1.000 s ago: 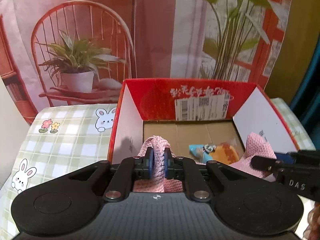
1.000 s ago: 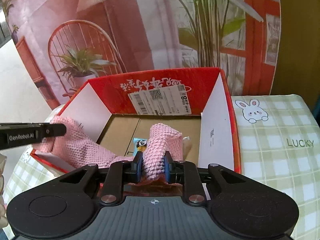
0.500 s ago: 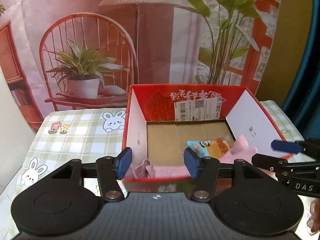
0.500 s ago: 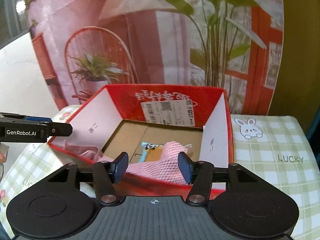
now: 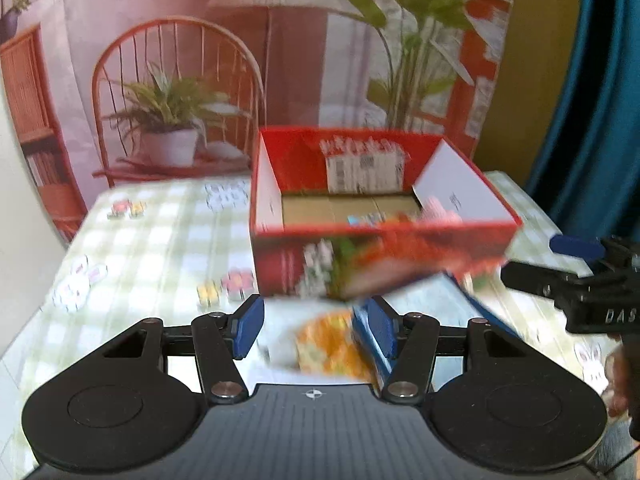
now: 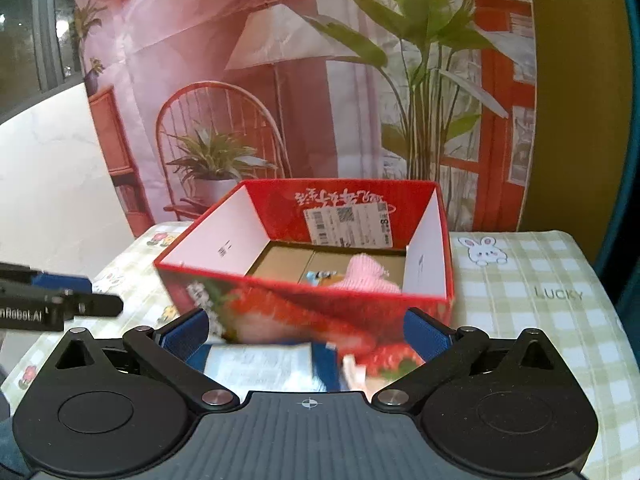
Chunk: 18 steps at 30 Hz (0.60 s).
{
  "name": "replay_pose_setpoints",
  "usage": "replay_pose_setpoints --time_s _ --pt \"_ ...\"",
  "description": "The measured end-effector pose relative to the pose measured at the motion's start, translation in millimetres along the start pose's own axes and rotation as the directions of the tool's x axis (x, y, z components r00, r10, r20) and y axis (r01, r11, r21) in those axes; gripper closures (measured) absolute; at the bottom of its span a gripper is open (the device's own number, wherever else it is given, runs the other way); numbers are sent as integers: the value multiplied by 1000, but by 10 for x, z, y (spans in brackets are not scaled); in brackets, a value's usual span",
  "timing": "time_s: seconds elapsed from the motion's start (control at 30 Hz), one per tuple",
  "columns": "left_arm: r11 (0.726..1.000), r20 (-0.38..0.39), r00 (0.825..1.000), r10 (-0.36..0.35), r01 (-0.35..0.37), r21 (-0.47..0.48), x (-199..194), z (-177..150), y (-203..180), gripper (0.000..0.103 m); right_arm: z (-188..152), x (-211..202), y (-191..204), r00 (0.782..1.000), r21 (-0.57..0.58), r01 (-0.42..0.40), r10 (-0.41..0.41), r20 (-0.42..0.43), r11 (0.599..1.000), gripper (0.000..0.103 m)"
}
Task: Organize soft objects
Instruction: 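Move both tools back to the blue-and-white snack bag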
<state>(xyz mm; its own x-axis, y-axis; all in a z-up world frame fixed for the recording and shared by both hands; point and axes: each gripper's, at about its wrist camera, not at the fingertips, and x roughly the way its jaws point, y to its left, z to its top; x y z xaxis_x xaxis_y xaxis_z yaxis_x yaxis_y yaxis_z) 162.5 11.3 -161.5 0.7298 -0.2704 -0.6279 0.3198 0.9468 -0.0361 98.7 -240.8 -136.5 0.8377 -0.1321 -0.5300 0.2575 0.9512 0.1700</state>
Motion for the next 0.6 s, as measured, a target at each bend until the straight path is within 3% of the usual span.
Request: replay_pose_setpoints --time_s 0.2,0.43,0.6 --pt "997 -30 999 -27 25 -68 25 -240 22 43 -382 -152 -51 1000 63 -26 27 -5 998 0" --pt "995 -43 998 -47 42 -95 185 -292 -114 44 -673 -66 -17 998 -29 9 -11 -54 1000 0" --pt "993 -29 999 -23 20 -114 275 -429 -206 44 -774 -23 -131 998 2 61 -61 -25 998 0"
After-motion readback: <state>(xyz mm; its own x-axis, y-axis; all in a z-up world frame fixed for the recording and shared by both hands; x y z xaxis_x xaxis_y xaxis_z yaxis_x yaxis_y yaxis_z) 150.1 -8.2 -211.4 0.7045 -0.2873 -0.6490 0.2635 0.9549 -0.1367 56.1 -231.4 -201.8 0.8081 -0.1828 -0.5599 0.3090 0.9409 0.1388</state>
